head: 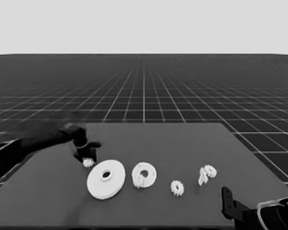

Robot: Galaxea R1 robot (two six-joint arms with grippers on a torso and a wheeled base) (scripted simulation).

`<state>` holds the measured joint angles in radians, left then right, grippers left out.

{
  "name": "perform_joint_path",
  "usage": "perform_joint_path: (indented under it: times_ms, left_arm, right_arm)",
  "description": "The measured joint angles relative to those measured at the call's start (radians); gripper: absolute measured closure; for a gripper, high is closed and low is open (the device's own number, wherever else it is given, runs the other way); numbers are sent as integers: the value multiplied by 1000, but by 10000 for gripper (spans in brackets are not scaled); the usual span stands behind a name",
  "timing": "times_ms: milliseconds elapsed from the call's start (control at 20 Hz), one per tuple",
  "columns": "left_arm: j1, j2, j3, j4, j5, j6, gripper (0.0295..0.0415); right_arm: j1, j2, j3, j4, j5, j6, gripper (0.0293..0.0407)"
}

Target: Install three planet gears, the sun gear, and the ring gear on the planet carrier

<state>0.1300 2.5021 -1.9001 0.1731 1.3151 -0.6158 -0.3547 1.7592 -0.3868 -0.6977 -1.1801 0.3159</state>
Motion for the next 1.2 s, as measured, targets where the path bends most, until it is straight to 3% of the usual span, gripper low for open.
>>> perform_joint_path:
  times_ms: [300,400,450,800,950,1200]
  left_arm:
    - [17,14,-30,6,-19,13,326]
    - [17,13,-32,7,-19,13,395]
    - [17,13,-32,7,-19,14,398]
    - [17,14,-32,7,-19,14,398]
    - [-121,-59,121,-59,104,-49,398]
    - [-157,-63,131,-83,132,-51,398]
  right_arm:
    - [0,0,0,0,0,0,315]
    - [0,0,0,0,0,0,315]
    - [0,0,0,0,0,0,315]
    - [0,0,0,0,0,0,315]
    - [0,0,0,0,0,0,315]
    - [0,0,0,0,0,0,315]
